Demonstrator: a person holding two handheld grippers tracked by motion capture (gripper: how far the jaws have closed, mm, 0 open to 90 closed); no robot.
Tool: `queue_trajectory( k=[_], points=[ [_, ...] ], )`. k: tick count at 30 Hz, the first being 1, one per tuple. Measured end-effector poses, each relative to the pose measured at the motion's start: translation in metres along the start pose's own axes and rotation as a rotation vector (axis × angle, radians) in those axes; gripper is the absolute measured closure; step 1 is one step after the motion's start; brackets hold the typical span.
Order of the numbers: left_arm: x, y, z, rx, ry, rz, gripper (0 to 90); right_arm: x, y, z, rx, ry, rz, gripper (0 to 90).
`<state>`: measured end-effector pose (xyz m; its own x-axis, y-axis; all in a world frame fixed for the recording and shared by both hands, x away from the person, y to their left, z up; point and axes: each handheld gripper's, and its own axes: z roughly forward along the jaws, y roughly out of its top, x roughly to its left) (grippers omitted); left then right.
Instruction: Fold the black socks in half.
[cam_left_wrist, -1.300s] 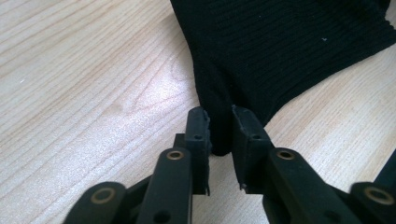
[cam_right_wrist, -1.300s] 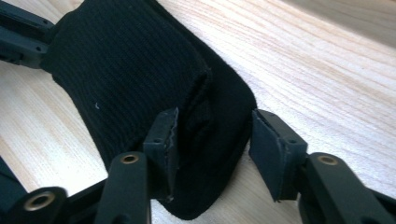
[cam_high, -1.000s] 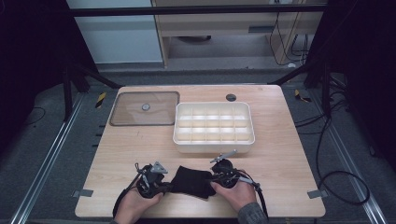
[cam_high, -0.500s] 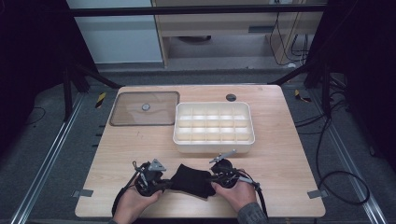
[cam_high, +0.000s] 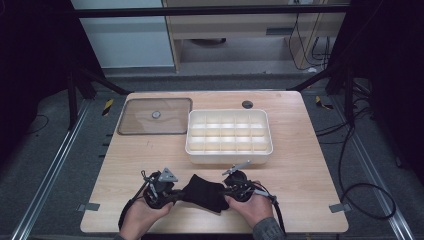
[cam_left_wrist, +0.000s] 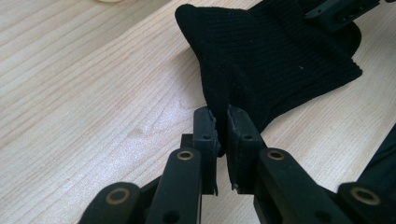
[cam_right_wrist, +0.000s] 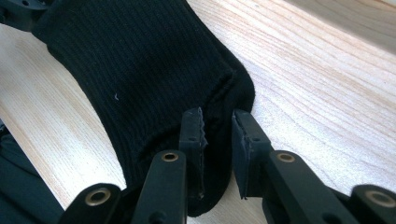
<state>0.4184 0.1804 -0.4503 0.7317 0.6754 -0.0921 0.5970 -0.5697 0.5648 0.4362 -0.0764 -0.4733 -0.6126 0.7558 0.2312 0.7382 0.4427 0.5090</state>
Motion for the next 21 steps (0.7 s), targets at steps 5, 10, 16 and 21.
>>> queue_trajectory(
  k=[5, 10, 16, 21],
  points=[
    [-0.0007, 0.0019, -0.0028, 0.000, 0.002, 0.007, 82.6, 0.0025, 0.0013, 0.0007, 0.000, 0.001, -0.008, 75.8],
    [-0.0005, 0.0023, -0.0047, -0.001, 0.005, 0.011, 82.6, 0.0054, 0.0031, 0.0012, 0.003, 0.003, -0.014, 76.0],
    [-0.0019, 0.0032, -0.0062, -0.003, 0.001, 0.019, 82.6, 0.0068, 0.0045, 0.0023, 0.002, 0.002, -0.019, 76.1],
    [-0.0039, 0.0049, -0.0076, -0.007, 0.004, 0.024, 82.6, 0.0082, 0.0055, 0.0028, 0.004, 0.001, -0.016, 76.0]
  ],
)
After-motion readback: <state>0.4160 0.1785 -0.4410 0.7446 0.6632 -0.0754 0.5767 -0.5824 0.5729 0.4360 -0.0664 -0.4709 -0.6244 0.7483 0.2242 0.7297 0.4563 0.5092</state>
